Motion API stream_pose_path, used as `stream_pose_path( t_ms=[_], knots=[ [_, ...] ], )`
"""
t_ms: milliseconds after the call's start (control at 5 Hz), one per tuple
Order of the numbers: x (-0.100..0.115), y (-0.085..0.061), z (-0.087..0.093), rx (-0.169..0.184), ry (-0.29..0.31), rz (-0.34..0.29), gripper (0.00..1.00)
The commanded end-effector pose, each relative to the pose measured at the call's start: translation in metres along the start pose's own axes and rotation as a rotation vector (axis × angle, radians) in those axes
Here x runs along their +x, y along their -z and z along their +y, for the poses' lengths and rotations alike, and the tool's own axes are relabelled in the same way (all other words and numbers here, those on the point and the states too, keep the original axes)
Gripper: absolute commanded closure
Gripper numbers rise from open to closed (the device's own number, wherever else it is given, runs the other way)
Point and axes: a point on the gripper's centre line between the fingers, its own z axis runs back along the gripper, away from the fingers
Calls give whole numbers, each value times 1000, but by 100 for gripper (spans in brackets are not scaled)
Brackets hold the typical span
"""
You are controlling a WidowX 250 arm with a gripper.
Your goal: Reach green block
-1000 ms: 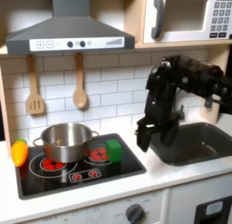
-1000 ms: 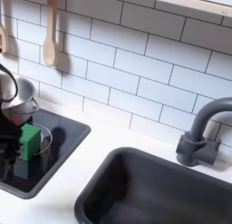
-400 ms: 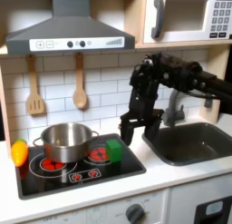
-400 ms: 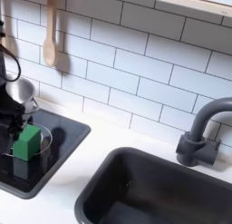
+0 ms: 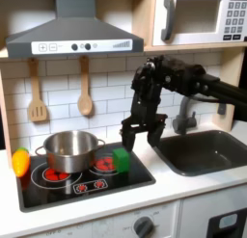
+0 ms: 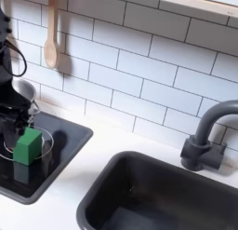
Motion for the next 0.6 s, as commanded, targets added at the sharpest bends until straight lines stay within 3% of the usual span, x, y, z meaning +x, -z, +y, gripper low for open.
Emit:
stream_pose_path(
  t_ms=[0,400],
  knots=[
    [11,8,5,5,11,-11,0],
    [21,20,3,5,21,-5,0]
  ],
)
